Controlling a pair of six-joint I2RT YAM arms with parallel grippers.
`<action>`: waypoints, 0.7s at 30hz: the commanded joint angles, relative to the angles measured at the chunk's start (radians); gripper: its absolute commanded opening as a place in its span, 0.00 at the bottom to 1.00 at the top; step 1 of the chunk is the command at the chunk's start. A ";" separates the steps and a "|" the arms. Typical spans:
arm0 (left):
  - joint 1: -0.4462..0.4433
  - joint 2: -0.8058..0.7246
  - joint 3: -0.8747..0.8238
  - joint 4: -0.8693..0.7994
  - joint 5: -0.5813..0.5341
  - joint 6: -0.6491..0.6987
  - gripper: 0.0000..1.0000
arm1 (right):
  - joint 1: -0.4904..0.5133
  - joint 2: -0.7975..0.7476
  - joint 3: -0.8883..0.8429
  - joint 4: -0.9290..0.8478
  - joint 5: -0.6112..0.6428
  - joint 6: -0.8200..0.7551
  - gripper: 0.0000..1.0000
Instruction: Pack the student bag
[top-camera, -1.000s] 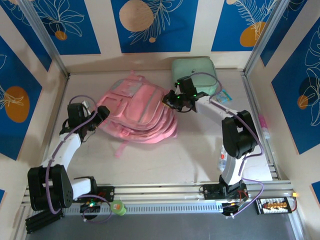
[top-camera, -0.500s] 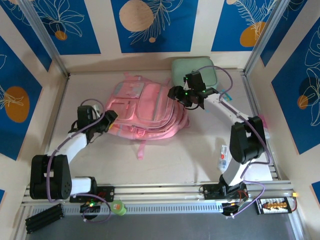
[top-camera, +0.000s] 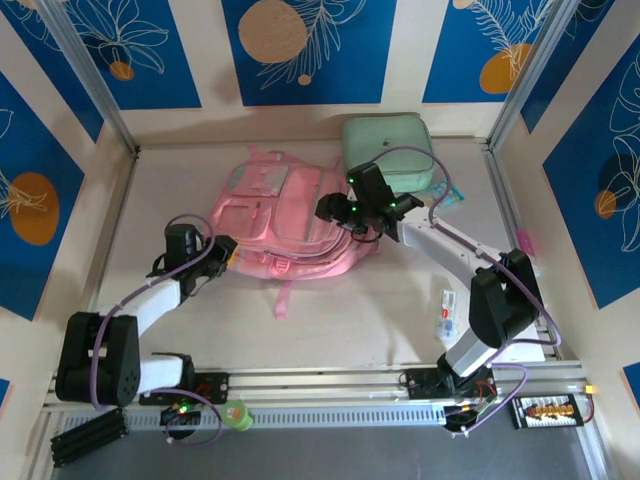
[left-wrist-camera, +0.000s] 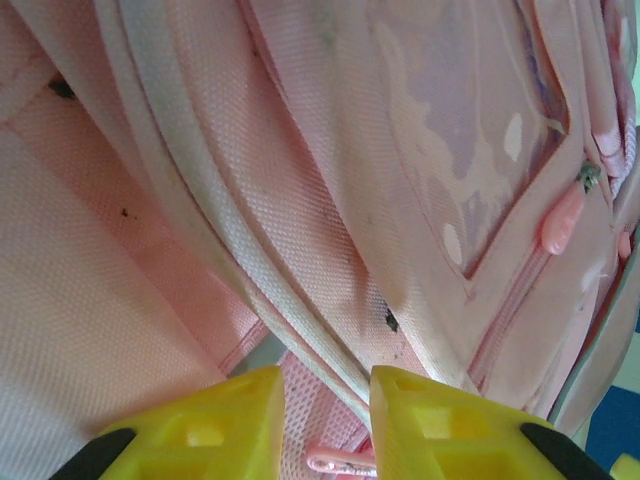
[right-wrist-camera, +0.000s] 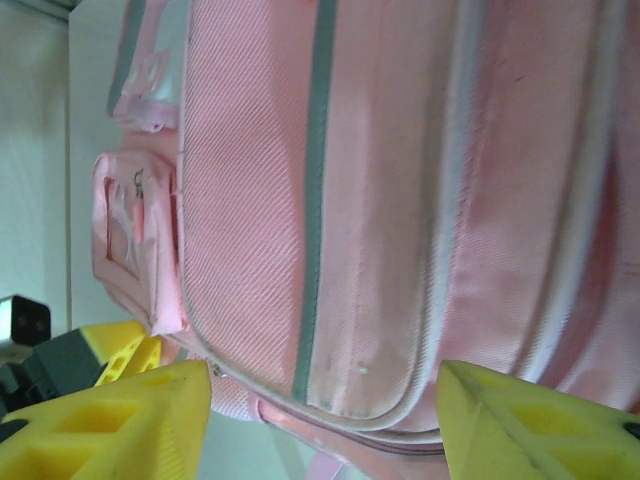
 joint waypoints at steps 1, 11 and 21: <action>-0.008 0.039 0.000 0.103 -0.004 -0.043 0.30 | 0.023 0.025 0.026 0.018 -0.014 0.017 0.61; -0.013 0.125 0.024 0.174 -0.021 -0.069 0.16 | 0.082 0.051 0.026 0.043 -0.028 0.012 0.61; -0.047 0.017 0.023 0.155 -0.027 -0.104 0.00 | 0.273 0.155 0.158 -0.066 0.097 -0.065 0.56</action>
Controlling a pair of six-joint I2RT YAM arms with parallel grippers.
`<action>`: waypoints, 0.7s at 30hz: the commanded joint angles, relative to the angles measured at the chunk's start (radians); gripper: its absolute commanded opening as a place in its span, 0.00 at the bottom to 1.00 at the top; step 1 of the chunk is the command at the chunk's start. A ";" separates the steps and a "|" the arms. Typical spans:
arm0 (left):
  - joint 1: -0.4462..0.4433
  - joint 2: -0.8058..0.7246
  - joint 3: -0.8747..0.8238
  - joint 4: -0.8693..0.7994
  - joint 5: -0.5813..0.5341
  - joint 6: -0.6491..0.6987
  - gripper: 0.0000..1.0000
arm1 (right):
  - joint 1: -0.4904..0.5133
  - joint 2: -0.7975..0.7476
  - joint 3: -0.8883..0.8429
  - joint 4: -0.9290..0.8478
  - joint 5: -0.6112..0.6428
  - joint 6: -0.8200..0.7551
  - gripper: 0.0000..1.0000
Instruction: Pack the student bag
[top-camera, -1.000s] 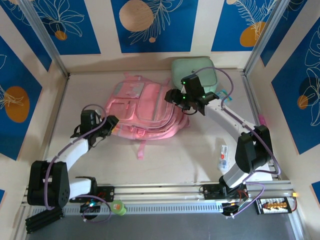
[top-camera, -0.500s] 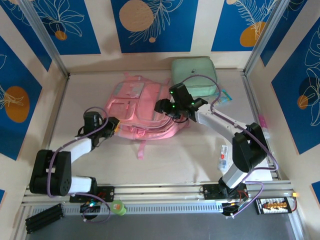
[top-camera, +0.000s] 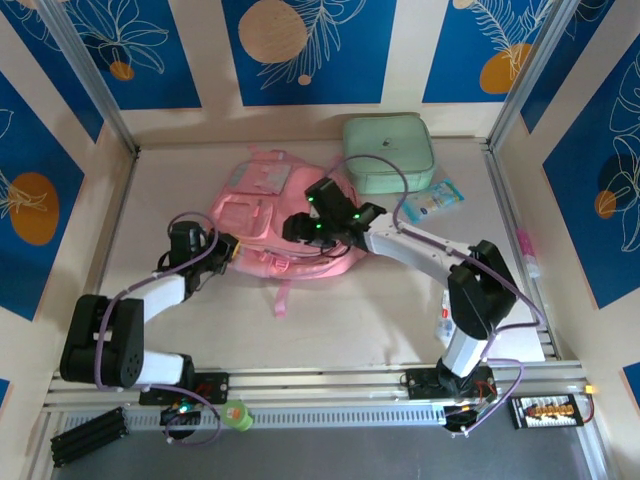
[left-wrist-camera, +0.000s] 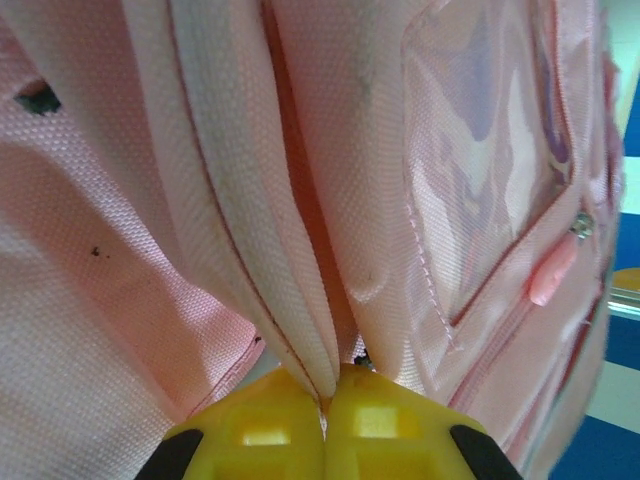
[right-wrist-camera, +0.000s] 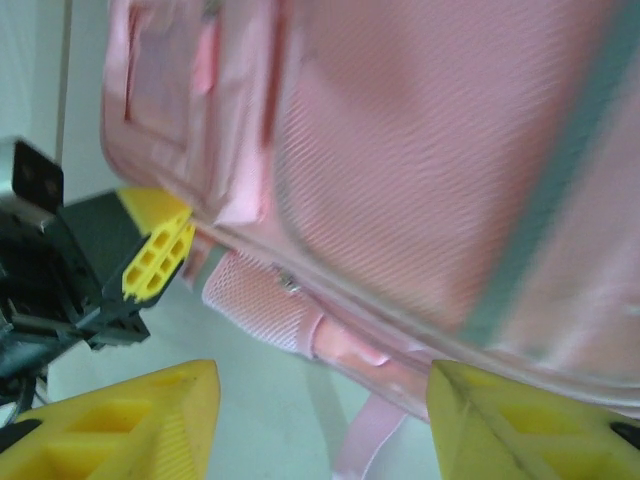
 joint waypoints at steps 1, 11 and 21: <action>-0.031 -0.069 0.018 0.020 -0.001 -0.029 0.00 | 0.067 0.052 0.075 -0.056 0.062 -0.034 0.55; -0.068 -0.145 0.035 0.009 -0.010 -0.084 0.00 | 0.135 0.216 0.221 -0.140 0.180 0.002 0.38; -0.087 -0.102 0.053 0.045 0.002 -0.085 0.00 | 0.124 0.275 0.259 -0.131 0.121 0.018 0.23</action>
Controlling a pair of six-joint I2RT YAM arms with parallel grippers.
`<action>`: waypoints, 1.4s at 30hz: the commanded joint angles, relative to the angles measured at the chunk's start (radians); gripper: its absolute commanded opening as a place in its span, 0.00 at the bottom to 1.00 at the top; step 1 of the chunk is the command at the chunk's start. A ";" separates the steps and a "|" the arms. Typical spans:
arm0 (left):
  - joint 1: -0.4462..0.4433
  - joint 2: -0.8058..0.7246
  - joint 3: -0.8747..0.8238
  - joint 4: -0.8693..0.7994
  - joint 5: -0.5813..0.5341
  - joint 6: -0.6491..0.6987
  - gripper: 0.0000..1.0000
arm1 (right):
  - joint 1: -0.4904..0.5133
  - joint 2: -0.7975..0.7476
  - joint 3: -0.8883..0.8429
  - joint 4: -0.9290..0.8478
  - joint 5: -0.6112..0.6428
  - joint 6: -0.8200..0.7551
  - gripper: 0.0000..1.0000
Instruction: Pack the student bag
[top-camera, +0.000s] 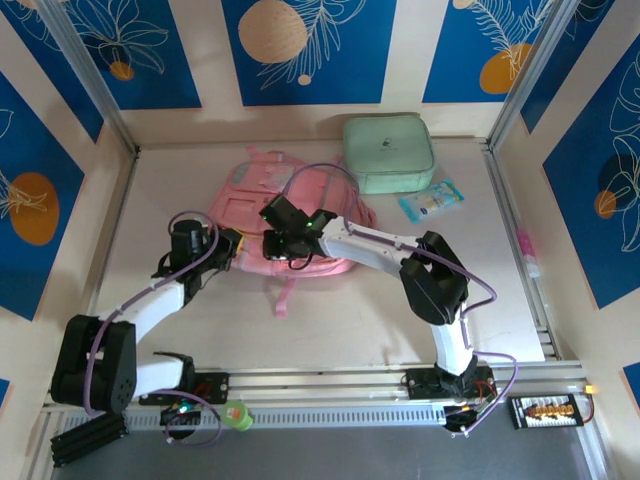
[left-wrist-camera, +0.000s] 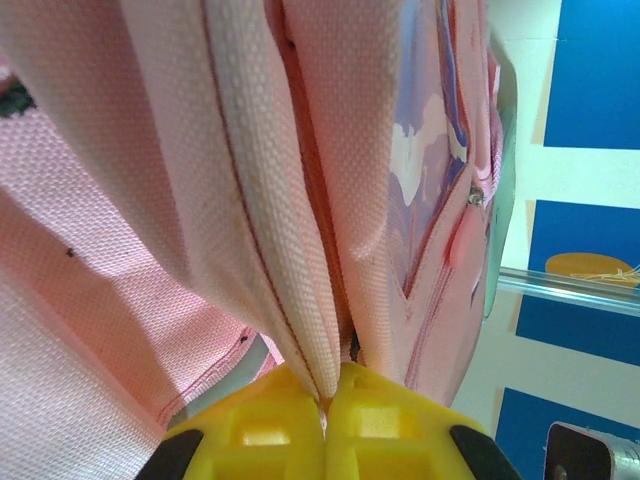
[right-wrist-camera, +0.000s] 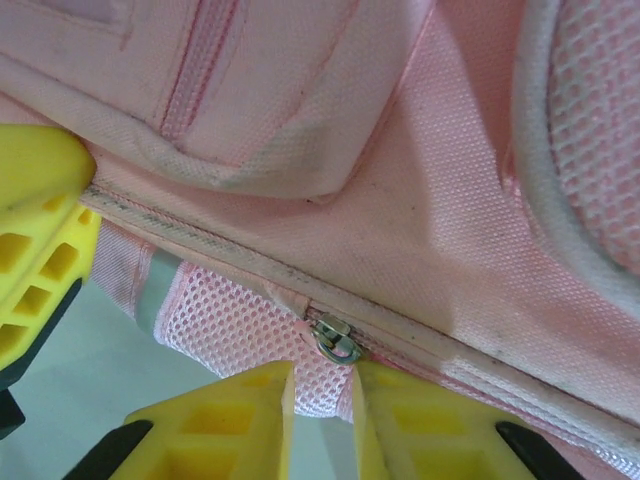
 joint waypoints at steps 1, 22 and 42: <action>-0.025 0.003 0.048 0.063 0.029 0.004 0.00 | -0.010 0.025 0.032 -0.009 -0.024 0.012 0.24; -0.033 0.006 0.053 0.042 0.015 0.026 0.00 | -0.006 0.035 0.052 -0.145 0.178 0.024 0.17; -0.024 0.012 0.085 0.009 0.009 0.077 0.00 | 0.003 0.020 0.020 -0.147 0.105 -0.067 0.27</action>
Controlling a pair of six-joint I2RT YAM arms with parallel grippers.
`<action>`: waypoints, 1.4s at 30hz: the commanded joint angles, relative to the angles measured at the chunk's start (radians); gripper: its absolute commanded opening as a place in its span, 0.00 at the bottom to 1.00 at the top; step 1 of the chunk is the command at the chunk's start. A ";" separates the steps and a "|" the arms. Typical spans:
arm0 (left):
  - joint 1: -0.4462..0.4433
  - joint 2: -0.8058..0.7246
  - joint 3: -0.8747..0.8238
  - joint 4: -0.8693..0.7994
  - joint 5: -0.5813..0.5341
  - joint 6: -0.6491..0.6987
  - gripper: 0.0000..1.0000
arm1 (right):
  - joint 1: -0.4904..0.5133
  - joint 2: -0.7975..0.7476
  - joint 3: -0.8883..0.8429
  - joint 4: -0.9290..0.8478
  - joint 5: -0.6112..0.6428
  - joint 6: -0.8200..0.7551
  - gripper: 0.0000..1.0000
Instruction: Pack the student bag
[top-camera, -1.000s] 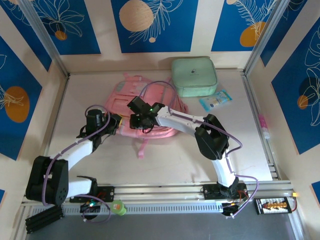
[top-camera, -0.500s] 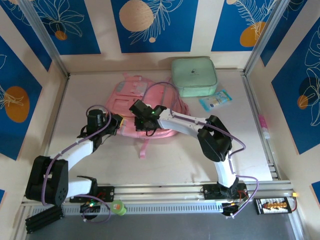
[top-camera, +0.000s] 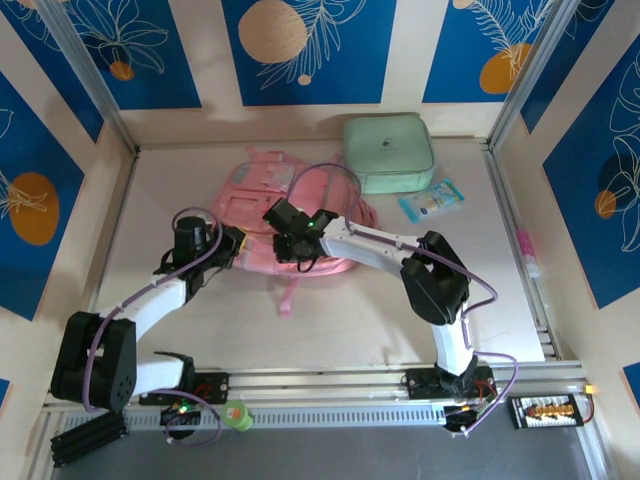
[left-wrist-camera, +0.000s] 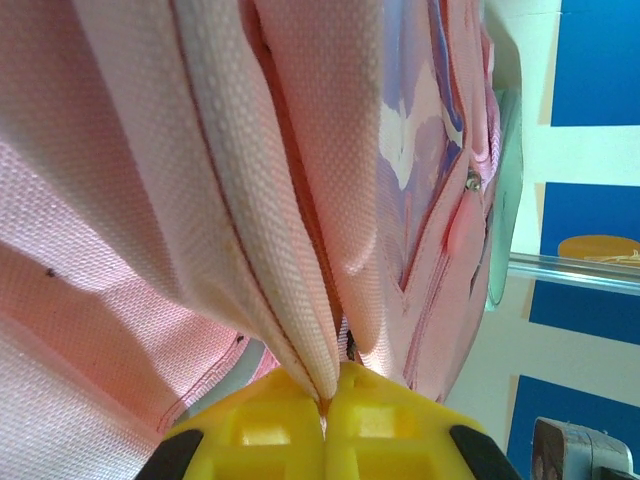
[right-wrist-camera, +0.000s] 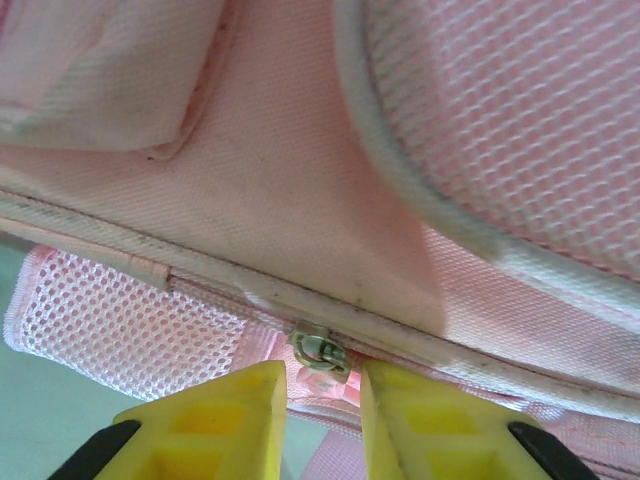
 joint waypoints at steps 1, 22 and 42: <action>-0.003 -0.001 0.054 0.034 0.015 0.035 0.00 | 0.007 0.026 0.028 -0.032 -0.010 -0.025 0.27; 0.033 0.012 0.019 0.039 -0.004 0.034 0.00 | 0.006 -0.044 -0.036 -0.123 0.179 -0.001 0.11; 0.074 0.038 -0.004 0.053 0.024 0.038 0.00 | -0.004 -0.140 -0.134 -0.013 0.059 -0.081 0.29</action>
